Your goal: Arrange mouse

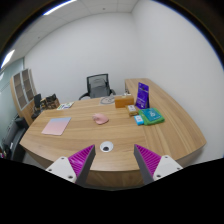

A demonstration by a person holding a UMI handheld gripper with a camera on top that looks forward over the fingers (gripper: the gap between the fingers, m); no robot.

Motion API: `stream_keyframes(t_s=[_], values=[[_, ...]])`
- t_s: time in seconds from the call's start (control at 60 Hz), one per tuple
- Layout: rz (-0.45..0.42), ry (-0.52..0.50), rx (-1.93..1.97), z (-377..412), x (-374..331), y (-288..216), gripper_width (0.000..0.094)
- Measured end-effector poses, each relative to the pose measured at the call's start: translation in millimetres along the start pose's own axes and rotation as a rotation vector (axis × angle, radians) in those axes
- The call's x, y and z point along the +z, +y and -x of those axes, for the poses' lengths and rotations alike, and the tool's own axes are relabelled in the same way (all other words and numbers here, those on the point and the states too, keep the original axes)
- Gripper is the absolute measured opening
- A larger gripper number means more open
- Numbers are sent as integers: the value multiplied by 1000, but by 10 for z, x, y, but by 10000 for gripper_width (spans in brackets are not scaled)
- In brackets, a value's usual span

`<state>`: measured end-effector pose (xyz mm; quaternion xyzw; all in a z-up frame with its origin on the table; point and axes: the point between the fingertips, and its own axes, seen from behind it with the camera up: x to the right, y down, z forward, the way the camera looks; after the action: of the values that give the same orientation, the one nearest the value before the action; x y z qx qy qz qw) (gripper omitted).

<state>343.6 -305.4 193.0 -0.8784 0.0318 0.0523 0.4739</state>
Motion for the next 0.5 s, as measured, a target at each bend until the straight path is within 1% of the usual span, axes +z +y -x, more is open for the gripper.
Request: stream_keyframes(t_s=[0.133, 0.283, 0.367, 0.5], values=[[4, 26, 19, 53, -143, 41, 820], [-17, 31, 4, 165, -218, 1, 816], [-33, 58, -37, 74, -160, 23, 818], [-26, 64, -58, -73, 2, 61, 815]])
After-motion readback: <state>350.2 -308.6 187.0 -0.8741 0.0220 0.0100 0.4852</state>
